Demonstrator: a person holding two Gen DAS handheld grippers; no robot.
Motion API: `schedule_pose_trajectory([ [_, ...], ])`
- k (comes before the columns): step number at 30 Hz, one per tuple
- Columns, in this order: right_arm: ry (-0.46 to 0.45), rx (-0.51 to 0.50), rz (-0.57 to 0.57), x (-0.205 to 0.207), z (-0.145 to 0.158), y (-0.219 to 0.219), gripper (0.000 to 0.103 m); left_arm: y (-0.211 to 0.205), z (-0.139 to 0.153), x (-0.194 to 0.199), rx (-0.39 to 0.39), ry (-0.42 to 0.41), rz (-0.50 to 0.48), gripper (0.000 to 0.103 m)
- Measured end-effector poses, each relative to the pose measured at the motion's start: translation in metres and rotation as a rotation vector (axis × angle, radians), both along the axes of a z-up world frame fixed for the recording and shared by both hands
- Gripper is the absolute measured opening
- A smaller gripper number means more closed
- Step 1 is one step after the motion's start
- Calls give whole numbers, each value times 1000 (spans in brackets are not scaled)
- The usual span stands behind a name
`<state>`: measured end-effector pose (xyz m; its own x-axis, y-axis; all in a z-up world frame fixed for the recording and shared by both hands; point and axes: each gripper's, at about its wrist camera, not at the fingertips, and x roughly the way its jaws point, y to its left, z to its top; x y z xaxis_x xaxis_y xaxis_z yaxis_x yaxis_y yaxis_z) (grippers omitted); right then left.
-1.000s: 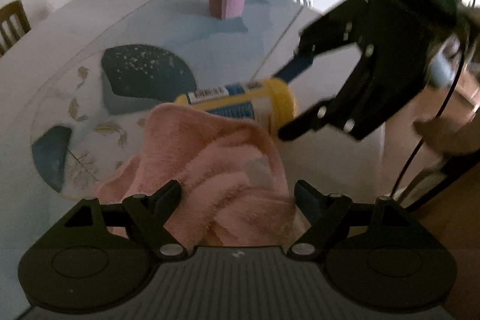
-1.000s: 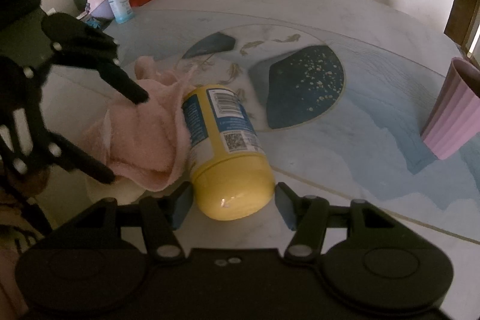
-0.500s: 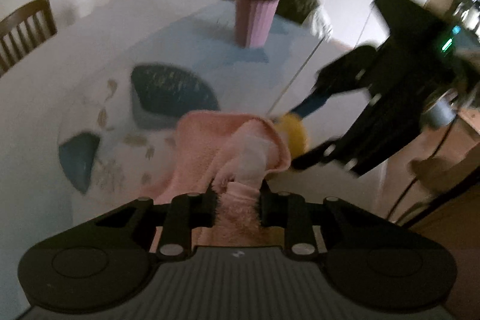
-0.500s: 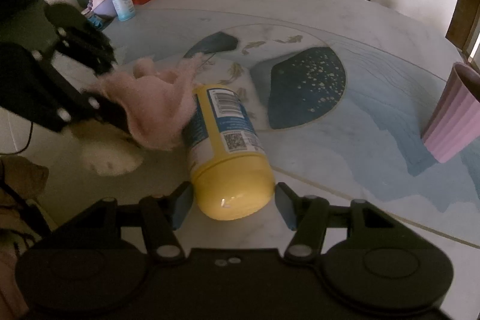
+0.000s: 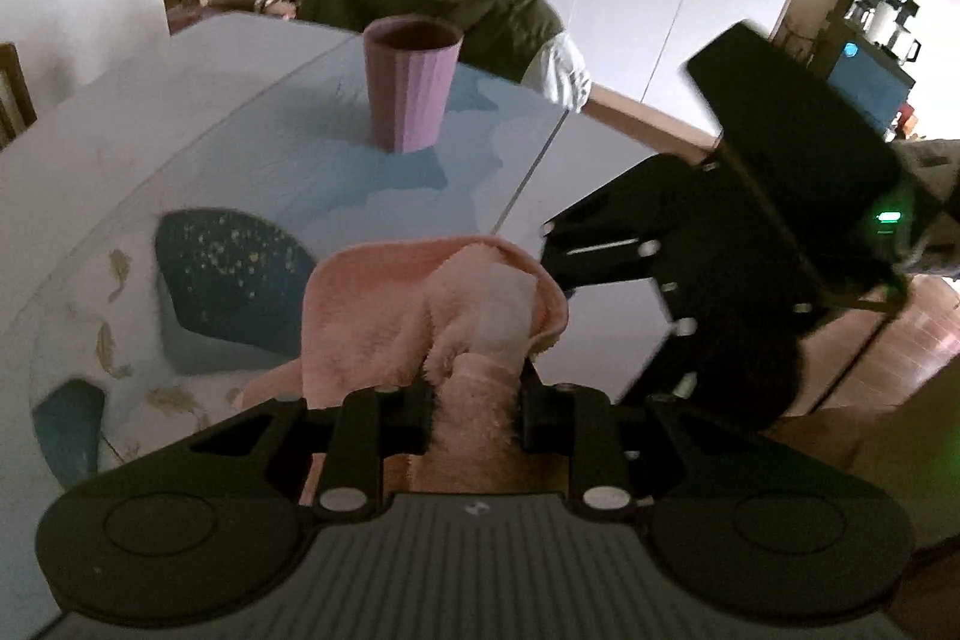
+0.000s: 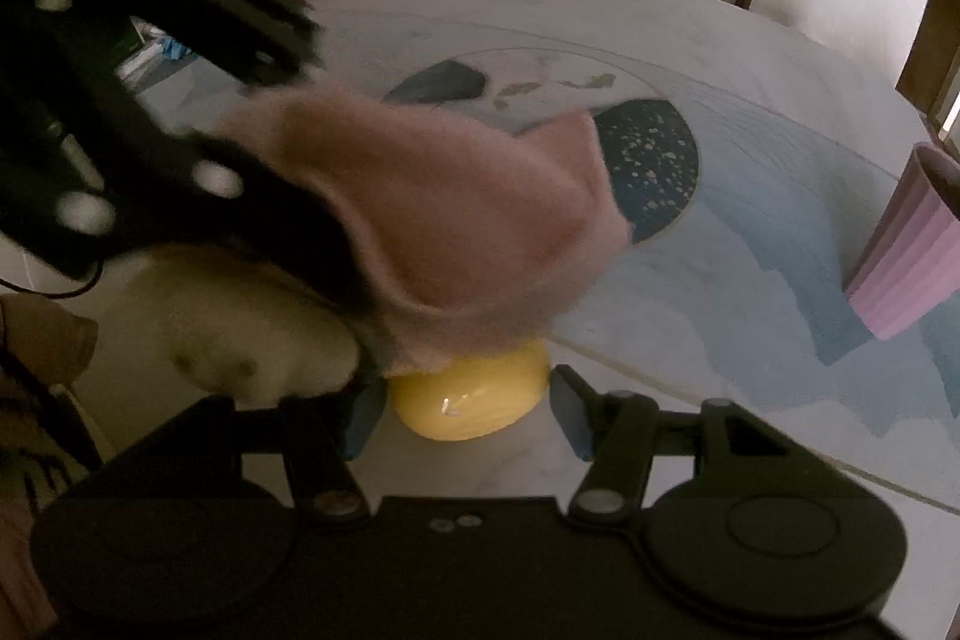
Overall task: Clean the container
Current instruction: 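Wipe the bottle again with the regrasped towel in the left tool while the right tool holds it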
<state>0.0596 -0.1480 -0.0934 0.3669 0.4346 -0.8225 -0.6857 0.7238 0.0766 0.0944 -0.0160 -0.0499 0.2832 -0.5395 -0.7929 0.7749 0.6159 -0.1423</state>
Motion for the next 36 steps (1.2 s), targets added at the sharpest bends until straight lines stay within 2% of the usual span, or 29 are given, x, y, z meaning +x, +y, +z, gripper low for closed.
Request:
schedule_pose_trajectory([
  [11,-7,-6,-13,2,-1,3,59,22,-7,22,16,-5,81,23],
  [20,-41,-43,-28,18,1,16,59,58,-8,55,45,-25,218,23],
  [24,-51,-61,-48,31,2,21,59,75,-16,71,100,-37,294,23],
  [28,-56,-73,-60,44,2,25,59,97,-38,85,146,6,371,23],
  [32,-60,-79,-89,51,2,28,59,112,-36,85,123,31,424,23],
  [36,-60,-83,-89,55,4,31,59,106,-10,68,72,-7,364,23],
])
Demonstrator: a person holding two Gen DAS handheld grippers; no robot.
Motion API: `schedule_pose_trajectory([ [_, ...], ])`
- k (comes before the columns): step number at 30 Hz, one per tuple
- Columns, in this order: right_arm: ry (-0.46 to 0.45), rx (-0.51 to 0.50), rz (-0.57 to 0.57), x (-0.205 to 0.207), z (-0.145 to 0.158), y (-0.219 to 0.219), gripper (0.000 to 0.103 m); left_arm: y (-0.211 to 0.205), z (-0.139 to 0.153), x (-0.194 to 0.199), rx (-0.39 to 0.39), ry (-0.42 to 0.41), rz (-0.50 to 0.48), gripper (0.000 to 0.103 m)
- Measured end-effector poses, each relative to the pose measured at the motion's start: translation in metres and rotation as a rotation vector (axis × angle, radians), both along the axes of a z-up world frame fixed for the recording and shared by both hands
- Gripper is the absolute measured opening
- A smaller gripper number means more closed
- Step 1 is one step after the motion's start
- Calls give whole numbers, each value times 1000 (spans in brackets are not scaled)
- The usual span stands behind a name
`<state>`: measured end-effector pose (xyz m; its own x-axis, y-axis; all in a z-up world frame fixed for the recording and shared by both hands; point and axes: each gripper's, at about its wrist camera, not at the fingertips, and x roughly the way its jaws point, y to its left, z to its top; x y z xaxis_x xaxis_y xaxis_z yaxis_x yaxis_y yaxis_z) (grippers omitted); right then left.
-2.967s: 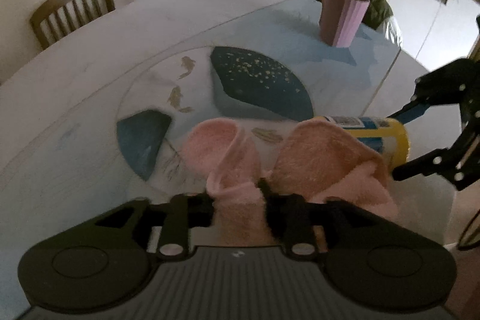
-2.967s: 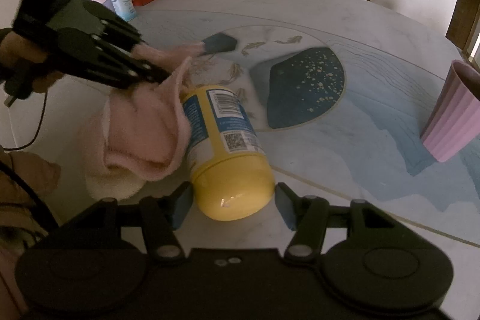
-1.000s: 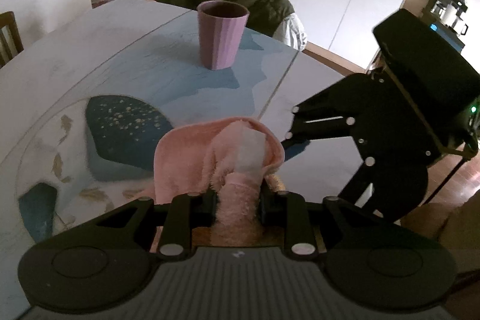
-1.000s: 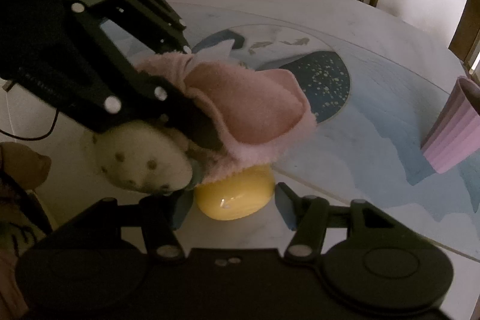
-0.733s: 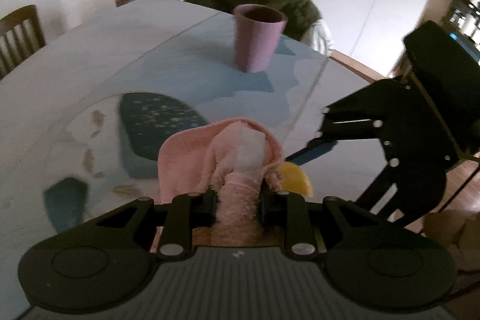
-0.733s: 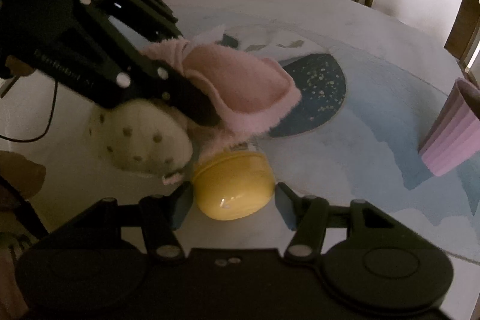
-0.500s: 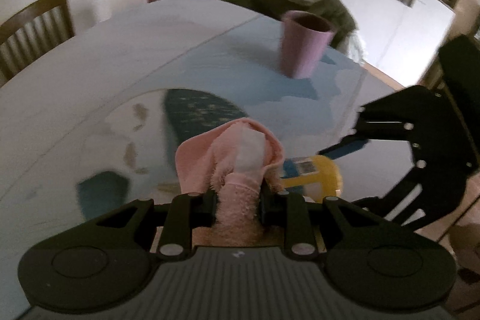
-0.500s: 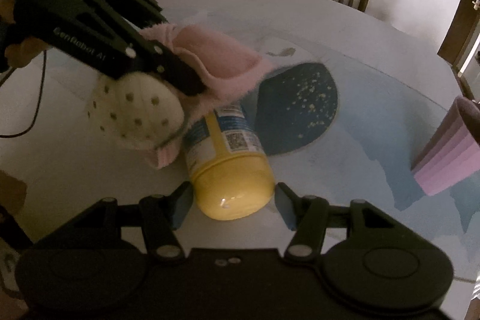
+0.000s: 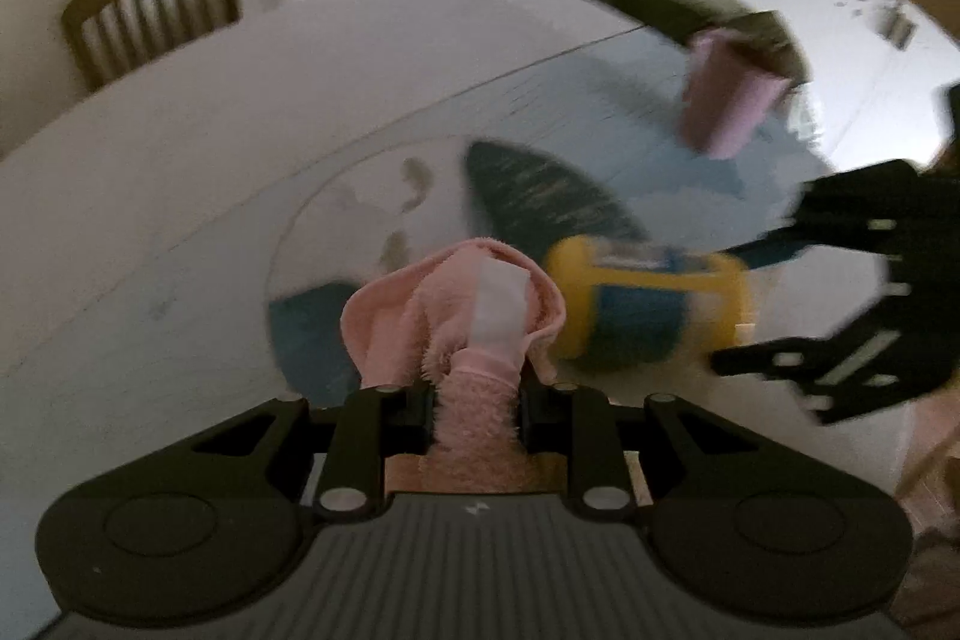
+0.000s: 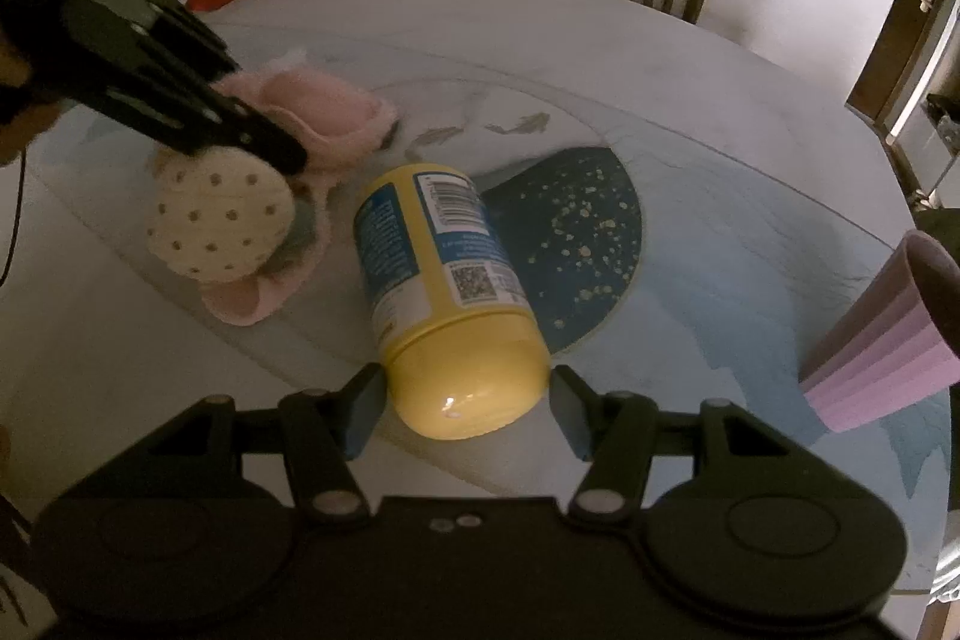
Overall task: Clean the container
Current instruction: 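Wipe the bottle again with the regrasped towel in the left tool while the right tool holds it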
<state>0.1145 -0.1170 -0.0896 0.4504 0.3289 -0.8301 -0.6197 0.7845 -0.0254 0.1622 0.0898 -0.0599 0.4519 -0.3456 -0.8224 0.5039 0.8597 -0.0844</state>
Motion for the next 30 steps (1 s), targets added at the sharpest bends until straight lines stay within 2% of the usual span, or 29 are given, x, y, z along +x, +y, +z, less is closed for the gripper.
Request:
schedule_pose_trajectory([
  [5,4,-2,2,4,1,3,59,-20,32,-24,-73,-48,-108,23],
  [10,5,-3,5,7,1,6,59,-45,41,-29,-129,-47,-204,23],
  [14,1,-9,10,7,1,9,59,-66,27,-20,-120,-19,-244,23],
  [22,-24,-43,61,-1,0,16,59,-80,0,-2,-78,29,-258,23],
  [30,-22,-40,43,2,-1,16,58,-79,0,4,-40,-7,-242,23],
])
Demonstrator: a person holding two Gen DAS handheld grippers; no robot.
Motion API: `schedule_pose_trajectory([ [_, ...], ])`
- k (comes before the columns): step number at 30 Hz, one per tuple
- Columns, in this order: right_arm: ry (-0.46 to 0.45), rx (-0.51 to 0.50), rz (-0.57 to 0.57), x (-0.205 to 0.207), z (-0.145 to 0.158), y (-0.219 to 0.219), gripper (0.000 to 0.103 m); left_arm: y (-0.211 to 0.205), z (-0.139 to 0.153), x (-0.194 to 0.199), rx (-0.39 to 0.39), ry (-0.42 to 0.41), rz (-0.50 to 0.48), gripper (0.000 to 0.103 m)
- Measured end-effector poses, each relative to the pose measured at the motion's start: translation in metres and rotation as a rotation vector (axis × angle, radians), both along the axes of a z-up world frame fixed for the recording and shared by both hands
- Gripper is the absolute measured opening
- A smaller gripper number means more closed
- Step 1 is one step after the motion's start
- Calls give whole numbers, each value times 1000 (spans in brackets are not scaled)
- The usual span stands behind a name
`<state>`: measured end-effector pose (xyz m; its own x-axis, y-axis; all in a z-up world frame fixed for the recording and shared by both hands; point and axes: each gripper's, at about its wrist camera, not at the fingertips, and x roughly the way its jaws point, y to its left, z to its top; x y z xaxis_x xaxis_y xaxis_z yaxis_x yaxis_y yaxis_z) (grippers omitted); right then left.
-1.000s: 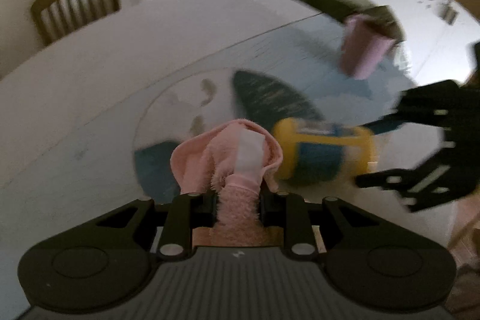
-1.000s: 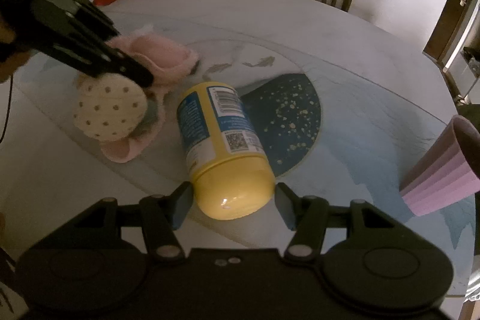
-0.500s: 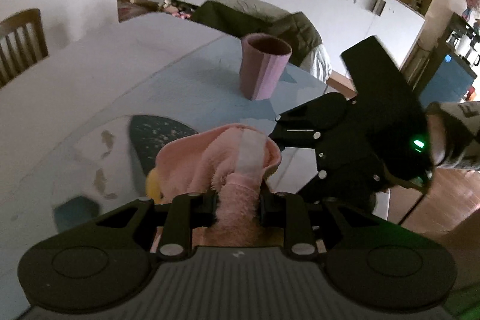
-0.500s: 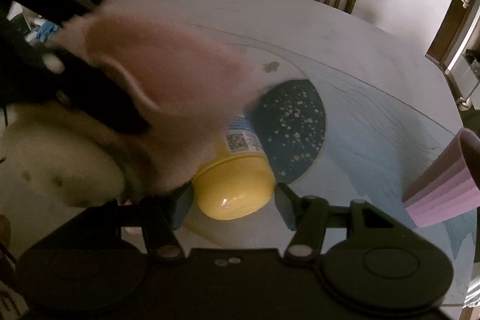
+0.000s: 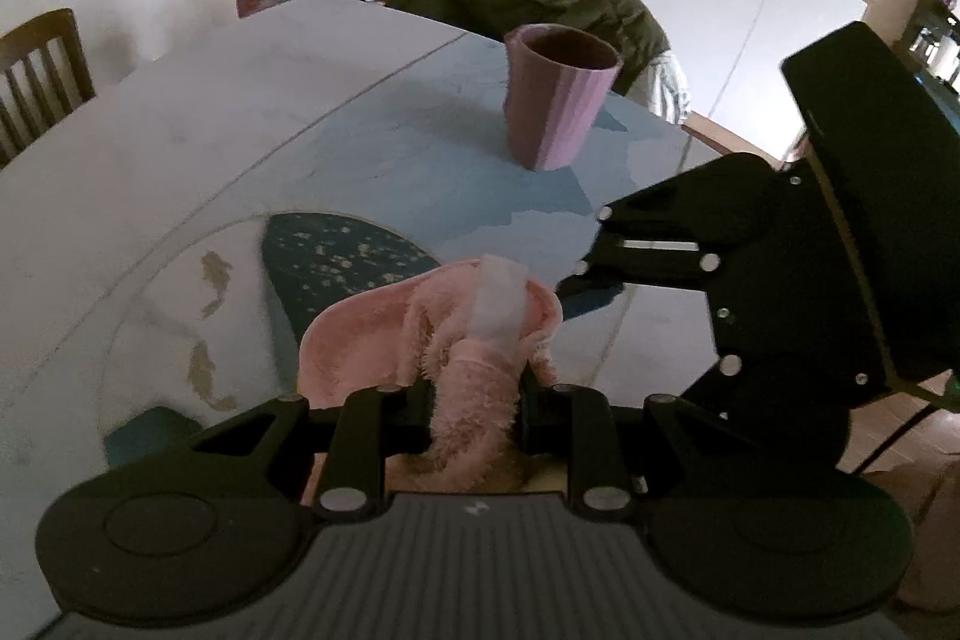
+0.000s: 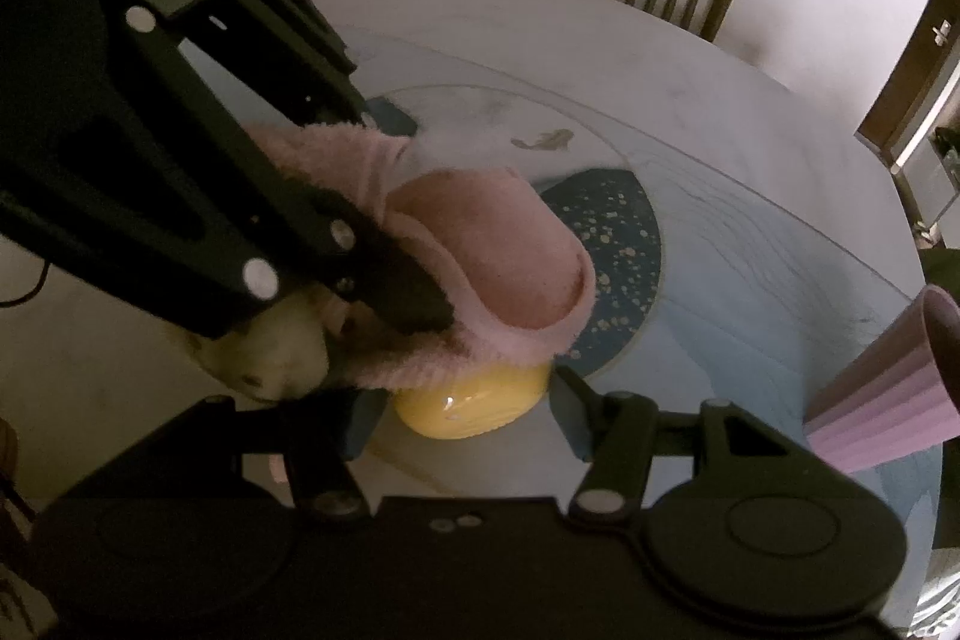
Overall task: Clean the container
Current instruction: 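Wipe the bottle again with the regrasped towel in the left tool while the right tool holds it, then lower the bottle onto the table and open the right tool while the left tool releases the towel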
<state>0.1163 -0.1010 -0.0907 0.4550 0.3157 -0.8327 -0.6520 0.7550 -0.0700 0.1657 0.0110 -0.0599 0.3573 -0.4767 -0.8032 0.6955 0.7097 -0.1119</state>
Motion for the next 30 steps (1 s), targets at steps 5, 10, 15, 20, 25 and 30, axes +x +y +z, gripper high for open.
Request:
schedule_pose_trajectory([
  [5,-3,11,-19,6,1,0,58,14,0,8,16,-19,63,23],
  [10,-18,6,-33,7,2,1,58,30,-2,17,50,-34,118,23],
  [15,-21,-2,-51,10,0,1,58,45,-13,23,109,-35,171,23],
  [20,-15,-8,-69,11,-4,-2,59,65,-35,27,177,-7,242,23],
  [25,-15,4,-91,12,-5,-6,59,79,-40,29,152,25,298,23],
  [30,6,36,-117,14,-6,-10,60,79,-38,26,141,24,325,23],
])
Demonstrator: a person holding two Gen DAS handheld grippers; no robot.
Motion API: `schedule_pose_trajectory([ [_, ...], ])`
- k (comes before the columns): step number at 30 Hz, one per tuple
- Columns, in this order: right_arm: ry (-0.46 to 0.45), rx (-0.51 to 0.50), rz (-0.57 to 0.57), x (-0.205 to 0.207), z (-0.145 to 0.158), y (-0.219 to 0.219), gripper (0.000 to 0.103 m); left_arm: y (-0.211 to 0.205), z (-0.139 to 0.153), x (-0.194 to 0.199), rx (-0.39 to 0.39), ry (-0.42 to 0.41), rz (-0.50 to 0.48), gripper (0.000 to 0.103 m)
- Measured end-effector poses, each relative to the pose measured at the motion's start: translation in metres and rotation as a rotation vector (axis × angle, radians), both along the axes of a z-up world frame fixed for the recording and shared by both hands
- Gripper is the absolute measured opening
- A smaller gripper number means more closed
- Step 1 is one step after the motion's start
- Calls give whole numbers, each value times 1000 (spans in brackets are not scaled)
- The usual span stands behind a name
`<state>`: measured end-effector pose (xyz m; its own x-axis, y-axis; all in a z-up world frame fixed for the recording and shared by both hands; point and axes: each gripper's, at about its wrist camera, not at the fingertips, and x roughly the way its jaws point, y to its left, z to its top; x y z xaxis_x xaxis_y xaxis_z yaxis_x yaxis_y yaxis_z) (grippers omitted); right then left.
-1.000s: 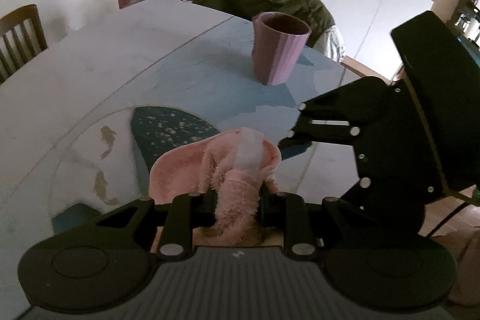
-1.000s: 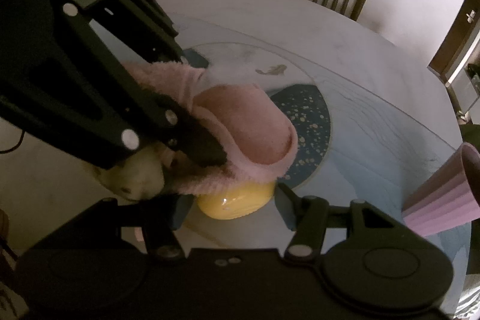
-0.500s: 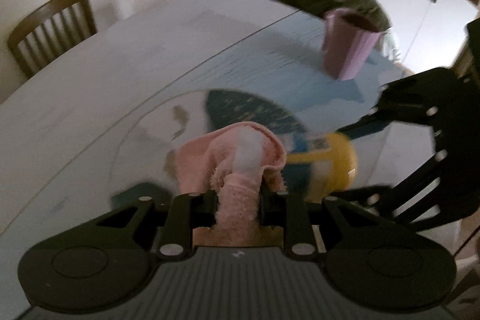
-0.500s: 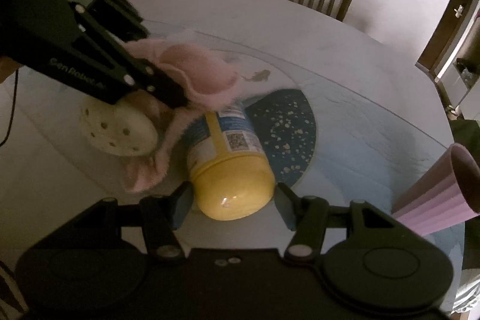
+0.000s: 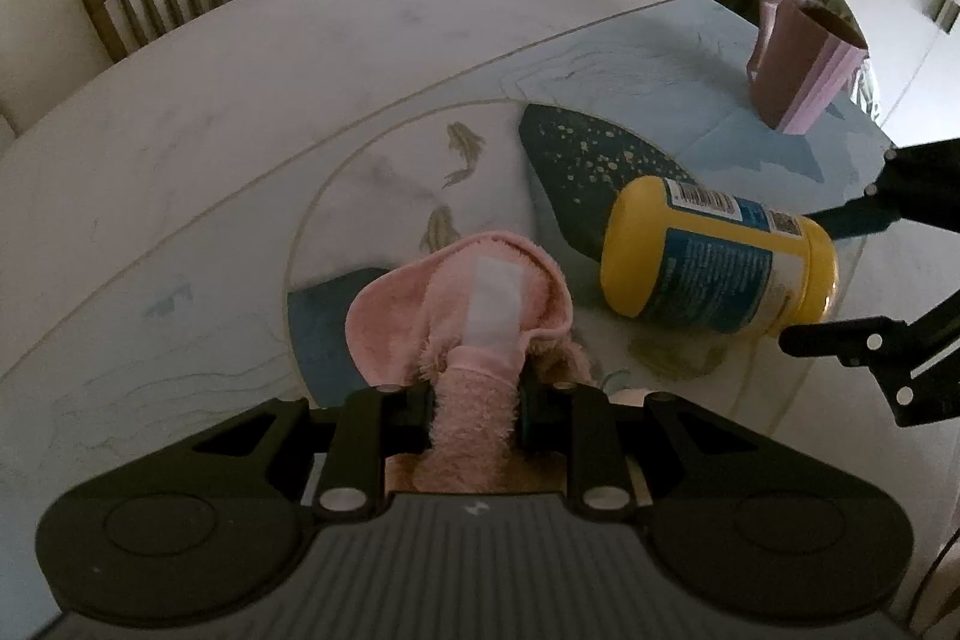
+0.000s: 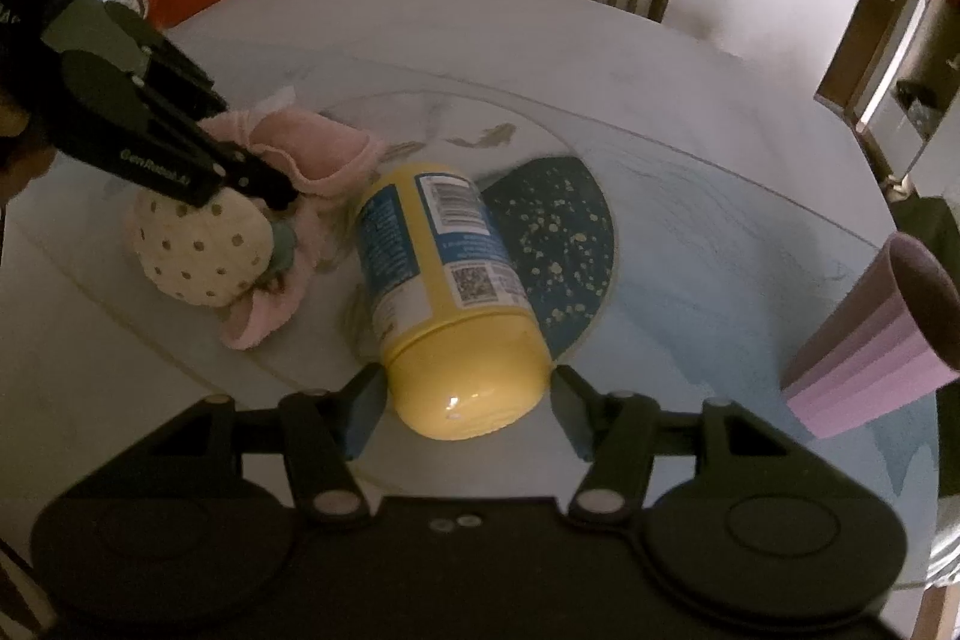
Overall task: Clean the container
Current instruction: 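Lower the bottle onto the table and open the right tool while the left tool releases the towel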
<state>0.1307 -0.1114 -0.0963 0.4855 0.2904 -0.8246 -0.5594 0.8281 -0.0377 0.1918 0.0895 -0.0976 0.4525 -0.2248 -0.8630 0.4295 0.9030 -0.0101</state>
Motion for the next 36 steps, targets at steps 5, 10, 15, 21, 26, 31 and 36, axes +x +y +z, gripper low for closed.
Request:
schedule_pose_trajectory([
  [5,-17,22,-14,-5,8,-4,60,-6,4,-7,-14,-7,26,39],
  [10,-48,77,-29,-14,25,-14,62,-7,14,-24,-46,-38,50,69],
  [15,-76,129,-37,-29,41,-23,62,-13,29,-49,-85,-59,94,70],
  [21,-100,182,-41,-48,53,-33,63,-22,49,-78,-161,-100,180,79],
  [26,-113,219,-39,-58,62,-43,64,-30,60,-98,-193,-124,262,87],
  [31,-142,232,-28,-71,68,-51,64,-41,68,-118,-180,-200,345,103],
  [36,-140,260,-39,-77,74,-60,65,-52,74,-132,-163,-251,409,103],
])
